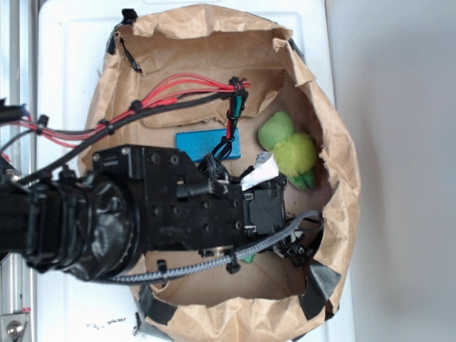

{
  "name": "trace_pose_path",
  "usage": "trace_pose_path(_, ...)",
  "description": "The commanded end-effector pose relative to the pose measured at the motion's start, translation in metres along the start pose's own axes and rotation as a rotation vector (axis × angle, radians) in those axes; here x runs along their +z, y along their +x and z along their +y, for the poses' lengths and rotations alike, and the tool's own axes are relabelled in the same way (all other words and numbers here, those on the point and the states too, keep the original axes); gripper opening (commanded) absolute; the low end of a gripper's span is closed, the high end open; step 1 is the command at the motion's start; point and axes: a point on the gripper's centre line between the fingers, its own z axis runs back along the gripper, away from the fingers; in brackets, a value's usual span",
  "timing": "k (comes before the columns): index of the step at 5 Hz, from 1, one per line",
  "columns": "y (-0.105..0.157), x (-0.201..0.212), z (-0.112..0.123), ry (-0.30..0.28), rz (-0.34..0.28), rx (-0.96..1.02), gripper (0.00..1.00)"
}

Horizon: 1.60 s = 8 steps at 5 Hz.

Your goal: Grab the green block.

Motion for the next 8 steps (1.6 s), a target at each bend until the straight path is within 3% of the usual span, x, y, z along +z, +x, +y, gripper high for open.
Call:
trace_pose_path(1,0.015,0.003,0.019,0.017,0.003,0.015,0.00)
trace_pose_path(3,0.058,0.020,0.021,0.030,-0.040,-0.021,0.00)
trace_pose_path(4,0.075,0.044,0.022,0.090,-0.027,-0.062,0.00)
trace_pose_path(5,0.079,0.070,0.027,0.101,0.004,-0.116,0.00)
trace_pose_path(6,0.082,0.102,0.033,0.088,0.027,-0.198,0.00)
trace_pose_path(7,0.092,0.120,0.034,0.101,0.007,-0.285,0.00)
trace_pose_path(8,0.101,0.137,0.032,0.043,-0.050,-0.466,0.00)
